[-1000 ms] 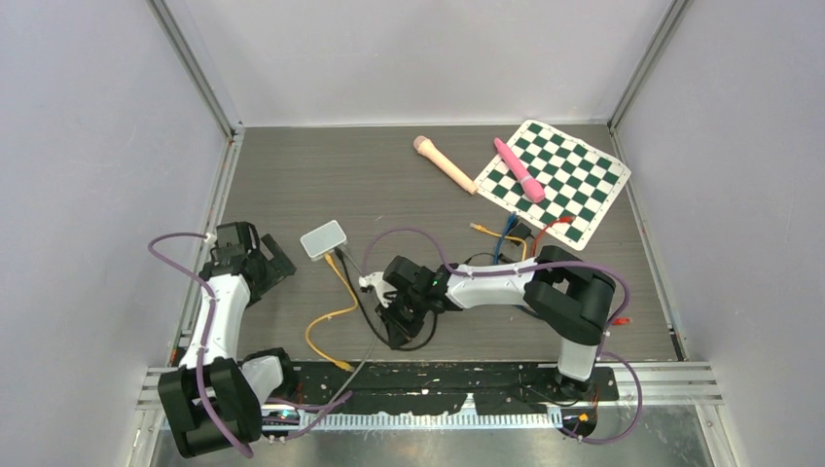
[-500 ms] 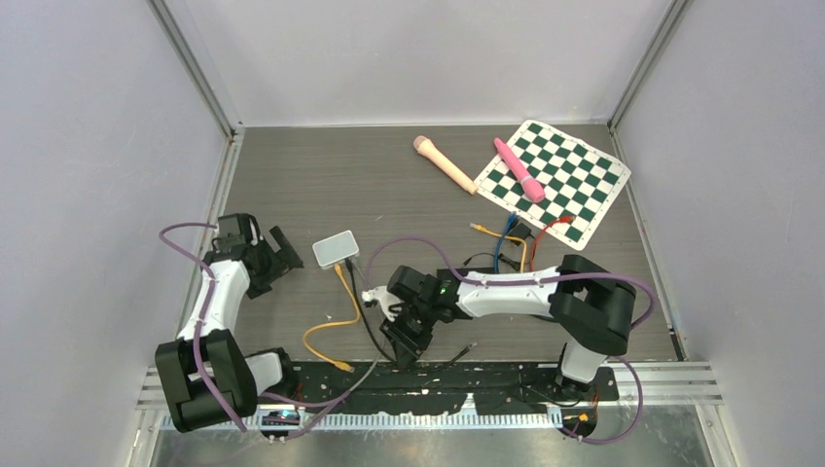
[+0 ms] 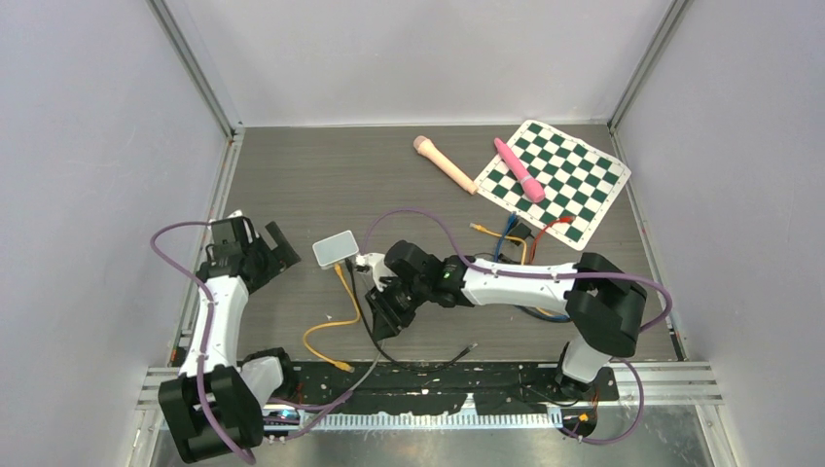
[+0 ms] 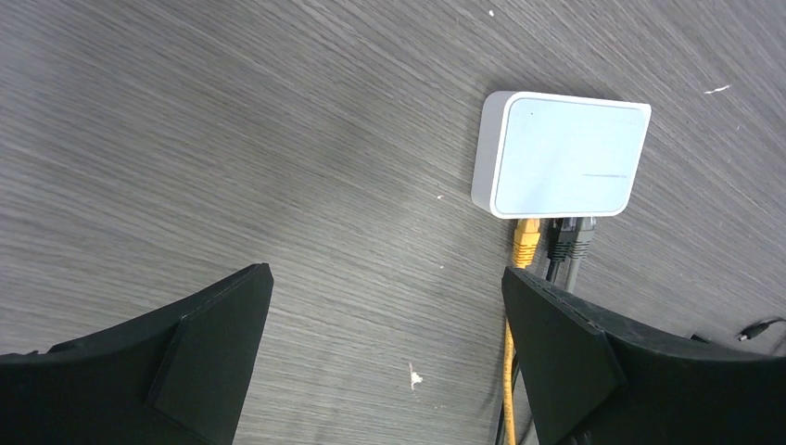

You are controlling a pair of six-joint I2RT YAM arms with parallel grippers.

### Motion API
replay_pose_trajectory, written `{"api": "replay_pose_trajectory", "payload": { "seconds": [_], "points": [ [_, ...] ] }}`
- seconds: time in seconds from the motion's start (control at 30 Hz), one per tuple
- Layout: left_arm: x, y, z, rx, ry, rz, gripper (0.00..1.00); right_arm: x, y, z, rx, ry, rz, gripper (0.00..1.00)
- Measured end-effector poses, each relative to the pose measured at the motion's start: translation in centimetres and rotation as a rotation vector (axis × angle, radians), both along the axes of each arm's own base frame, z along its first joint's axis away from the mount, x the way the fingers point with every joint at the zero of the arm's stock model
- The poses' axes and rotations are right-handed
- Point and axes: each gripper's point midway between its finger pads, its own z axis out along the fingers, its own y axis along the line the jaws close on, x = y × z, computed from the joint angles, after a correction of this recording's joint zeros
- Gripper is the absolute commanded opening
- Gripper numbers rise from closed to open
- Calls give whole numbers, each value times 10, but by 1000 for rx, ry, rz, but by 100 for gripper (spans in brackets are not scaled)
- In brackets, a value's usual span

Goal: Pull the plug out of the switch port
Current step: Move the switch port to the center of the board.

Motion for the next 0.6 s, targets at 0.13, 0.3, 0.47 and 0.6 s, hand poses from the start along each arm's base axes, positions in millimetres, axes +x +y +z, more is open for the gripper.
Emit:
{"api": "replay_pose_trajectory", "payload": {
  "seconds": [0.13, 0.3, 0.47, 0.6],
  "points": [
    [-5, 7, 9, 42, -33, 31, 100, -9, 10, -12, 8, 48, 25, 31],
    [-10, 12, 13, 70, -37, 60, 100, -23, 15, -44, -61, 98, 73, 28],
    [-16, 15, 10, 86, -10, 75, 100, -39, 17, -57, -86, 131, 124, 27],
    [-18, 16, 11, 92, -7, 81, 100, -43, 20, -61, -88, 152, 148, 27]
  ]
}}
